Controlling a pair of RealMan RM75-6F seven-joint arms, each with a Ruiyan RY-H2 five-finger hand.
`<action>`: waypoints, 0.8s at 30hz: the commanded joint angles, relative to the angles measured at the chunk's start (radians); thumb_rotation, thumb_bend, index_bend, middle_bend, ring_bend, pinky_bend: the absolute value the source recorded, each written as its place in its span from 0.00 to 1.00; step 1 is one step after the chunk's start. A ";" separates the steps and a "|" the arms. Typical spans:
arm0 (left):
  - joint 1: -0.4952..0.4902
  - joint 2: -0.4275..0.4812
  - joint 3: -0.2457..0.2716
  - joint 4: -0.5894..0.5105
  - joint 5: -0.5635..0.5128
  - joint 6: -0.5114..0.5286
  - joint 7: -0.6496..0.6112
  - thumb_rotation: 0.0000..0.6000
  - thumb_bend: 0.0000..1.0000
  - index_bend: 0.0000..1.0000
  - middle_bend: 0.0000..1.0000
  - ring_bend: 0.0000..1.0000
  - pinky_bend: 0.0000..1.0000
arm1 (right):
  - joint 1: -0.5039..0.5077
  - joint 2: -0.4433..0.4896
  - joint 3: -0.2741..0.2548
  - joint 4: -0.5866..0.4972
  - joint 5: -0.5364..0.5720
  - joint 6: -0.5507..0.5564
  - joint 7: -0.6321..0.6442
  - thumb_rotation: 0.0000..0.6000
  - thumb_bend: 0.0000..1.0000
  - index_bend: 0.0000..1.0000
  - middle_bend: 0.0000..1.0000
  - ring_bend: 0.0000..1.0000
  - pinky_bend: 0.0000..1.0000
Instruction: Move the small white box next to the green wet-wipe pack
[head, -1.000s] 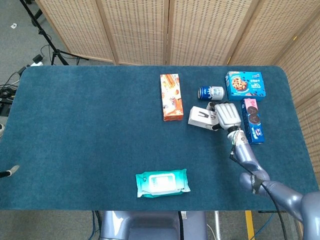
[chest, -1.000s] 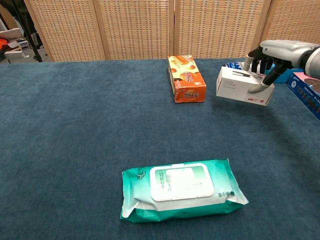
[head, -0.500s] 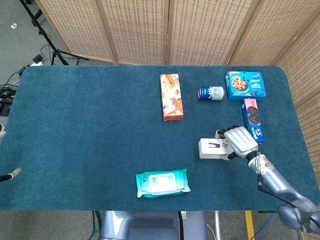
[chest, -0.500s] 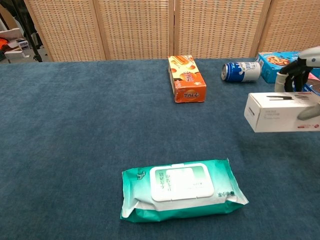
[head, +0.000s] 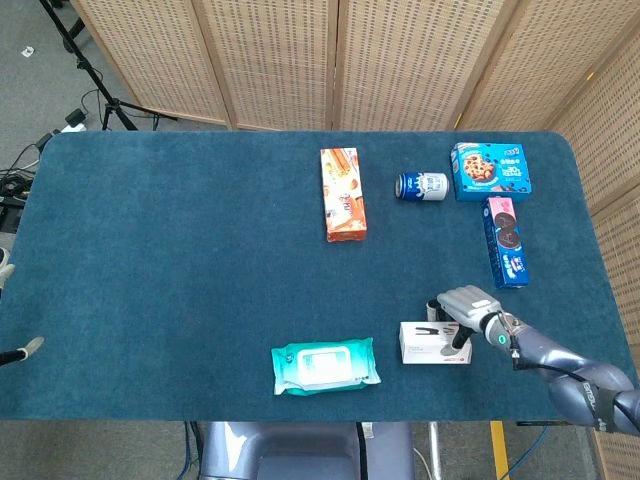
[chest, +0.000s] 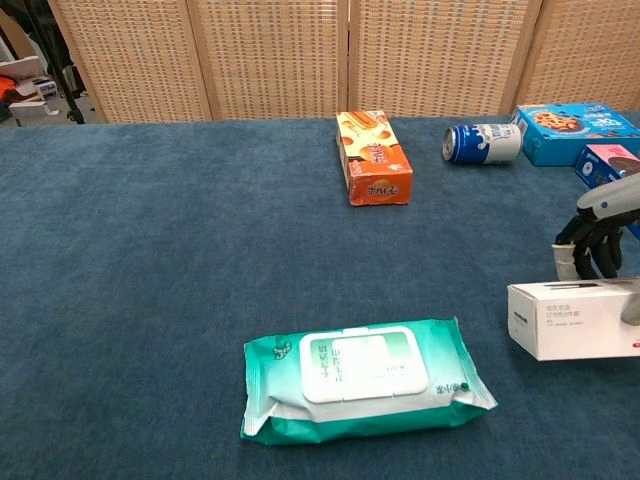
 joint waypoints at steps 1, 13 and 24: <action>-0.001 -0.001 -0.001 0.000 -0.003 -0.002 0.003 1.00 0.00 0.00 0.00 0.00 0.00 | 0.067 -0.017 -0.038 0.051 0.077 -0.065 0.044 1.00 0.68 0.36 0.31 0.28 0.29; -0.002 -0.004 -0.002 -0.001 -0.003 0.000 0.010 1.00 0.00 0.00 0.00 0.00 0.00 | 0.028 0.018 -0.001 0.000 0.060 0.117 0.084 1.00 0.15 0.00 0.00 0.00 0.01; 0.002 -0.001 0.001 -0.002 0.005 0.007 0.001 1.00 0.00 0.00 0.00 0.00 0.00 | -0.154 -0.014 -0.019 -0.106 -0.157 0.464 0.021 1.00 0.00 0.00 0.00 0.00 0.00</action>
